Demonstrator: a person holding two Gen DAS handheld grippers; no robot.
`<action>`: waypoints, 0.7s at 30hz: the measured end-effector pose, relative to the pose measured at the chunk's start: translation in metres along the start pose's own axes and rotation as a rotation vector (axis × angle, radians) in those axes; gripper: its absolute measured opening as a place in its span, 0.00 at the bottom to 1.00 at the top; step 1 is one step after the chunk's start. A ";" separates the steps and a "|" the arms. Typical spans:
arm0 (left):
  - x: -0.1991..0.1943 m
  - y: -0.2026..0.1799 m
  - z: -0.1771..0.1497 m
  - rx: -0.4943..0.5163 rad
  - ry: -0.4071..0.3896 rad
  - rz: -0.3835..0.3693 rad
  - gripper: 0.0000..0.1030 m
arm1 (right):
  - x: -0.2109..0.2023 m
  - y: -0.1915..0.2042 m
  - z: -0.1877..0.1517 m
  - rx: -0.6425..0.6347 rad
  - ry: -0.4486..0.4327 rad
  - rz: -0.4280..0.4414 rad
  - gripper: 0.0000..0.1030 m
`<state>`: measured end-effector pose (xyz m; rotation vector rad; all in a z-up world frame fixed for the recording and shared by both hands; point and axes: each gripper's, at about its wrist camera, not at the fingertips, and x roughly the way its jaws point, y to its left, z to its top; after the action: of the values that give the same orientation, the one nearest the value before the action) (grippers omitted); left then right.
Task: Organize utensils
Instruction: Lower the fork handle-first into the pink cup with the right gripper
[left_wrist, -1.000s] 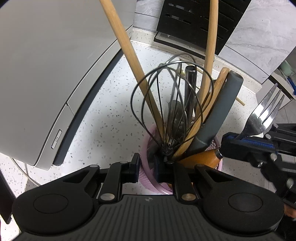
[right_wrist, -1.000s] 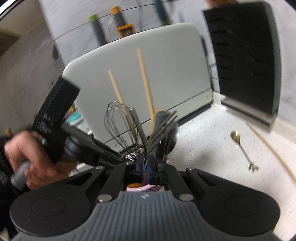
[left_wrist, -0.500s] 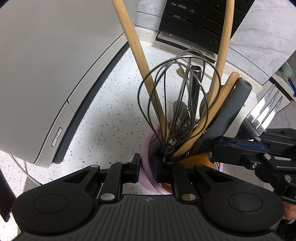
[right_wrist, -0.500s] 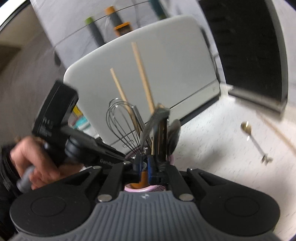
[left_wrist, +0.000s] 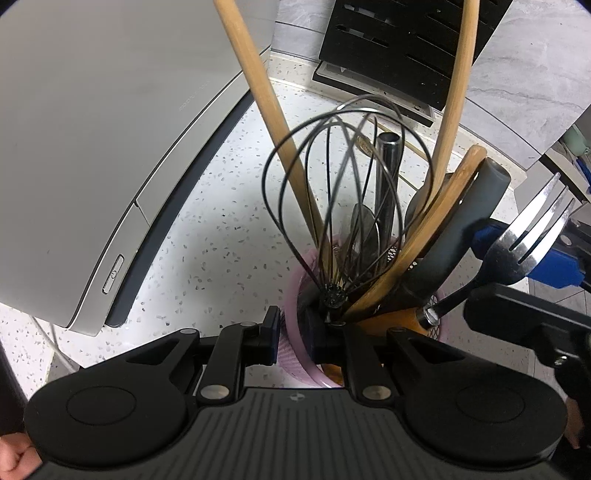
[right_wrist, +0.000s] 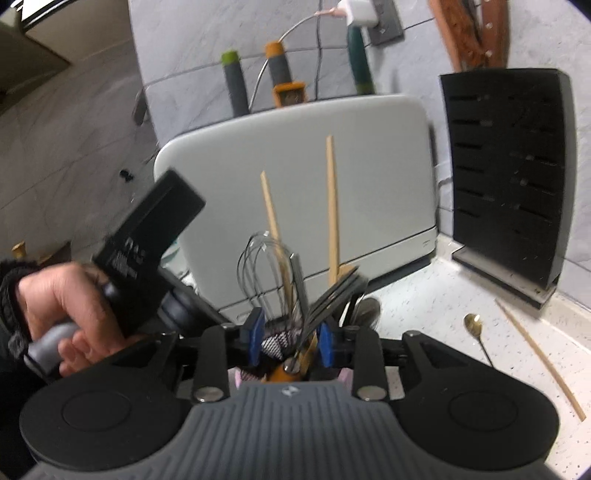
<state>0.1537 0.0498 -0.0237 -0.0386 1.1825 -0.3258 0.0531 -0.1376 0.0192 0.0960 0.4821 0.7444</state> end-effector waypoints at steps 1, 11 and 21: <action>0.000 0.000 0.000 0.000 0.000 0.000 0.15 | 0.001 -0.001 0.002 0.012 0.011 0.002 0.30; -0.003 0.001 0.001 -0.009 -0.008 -0.005 0.15 | -0.013 0.006 0.011 0.018 0.061 -0.014 0.02; -0.024 0.016 0.001 -0.088 -0.058 -0.051 0.06 | 0.007 0.029 -0.001 -0.138 0.048 0.022 0.00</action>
<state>0.1499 0.0716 -0.0049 -0.1540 1.1392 -0.3154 0.0387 -0.1111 0.0225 -0.0459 0.4747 0.8005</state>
